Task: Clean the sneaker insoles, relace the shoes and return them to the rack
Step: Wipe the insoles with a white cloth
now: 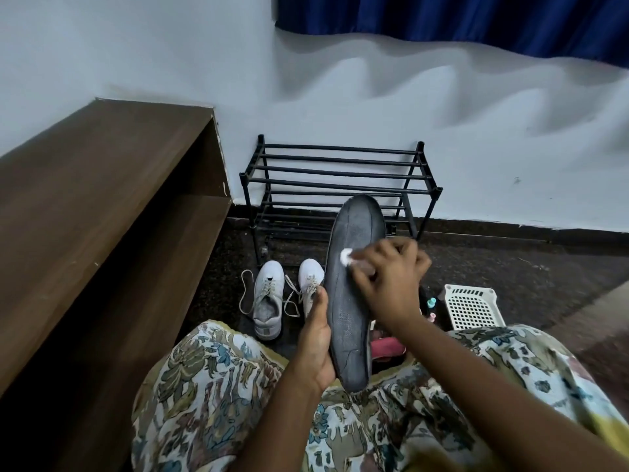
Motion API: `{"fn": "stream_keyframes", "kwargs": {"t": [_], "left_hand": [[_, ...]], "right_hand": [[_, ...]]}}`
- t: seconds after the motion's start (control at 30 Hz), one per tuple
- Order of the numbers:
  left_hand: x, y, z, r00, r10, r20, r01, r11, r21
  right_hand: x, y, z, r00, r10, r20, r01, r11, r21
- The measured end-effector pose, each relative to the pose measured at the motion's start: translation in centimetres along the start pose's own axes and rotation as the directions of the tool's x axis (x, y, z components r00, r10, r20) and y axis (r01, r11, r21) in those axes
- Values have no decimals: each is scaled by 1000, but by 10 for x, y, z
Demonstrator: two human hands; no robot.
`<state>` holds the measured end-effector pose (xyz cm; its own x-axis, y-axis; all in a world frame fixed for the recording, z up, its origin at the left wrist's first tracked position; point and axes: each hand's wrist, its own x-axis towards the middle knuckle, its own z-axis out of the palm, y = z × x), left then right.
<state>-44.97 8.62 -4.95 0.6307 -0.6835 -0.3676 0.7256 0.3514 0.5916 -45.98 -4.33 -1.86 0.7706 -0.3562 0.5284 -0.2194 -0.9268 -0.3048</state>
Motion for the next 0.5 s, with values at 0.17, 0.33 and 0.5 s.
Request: {"fn": "stream_keyframes", "kwargs": {"t": [0.17, 0.33, 0.5], "left_hand": [[3, 3, -10, 999, -24, 34, 20, 993, 119], [3, 3, -9, 998, -40, 38, 36, 995, 91], [5, 2, -5, 1000, -4, -6, 4, 1000, -28]], "right_hand": [[61, 9, 4, 957, 283, -71, -280, 959, 49], [59, -7, 7, 998, 61, -13, -60, 996, 60], [17, -17, 0, 962, -220, 164, 212, 975, 62]]}}
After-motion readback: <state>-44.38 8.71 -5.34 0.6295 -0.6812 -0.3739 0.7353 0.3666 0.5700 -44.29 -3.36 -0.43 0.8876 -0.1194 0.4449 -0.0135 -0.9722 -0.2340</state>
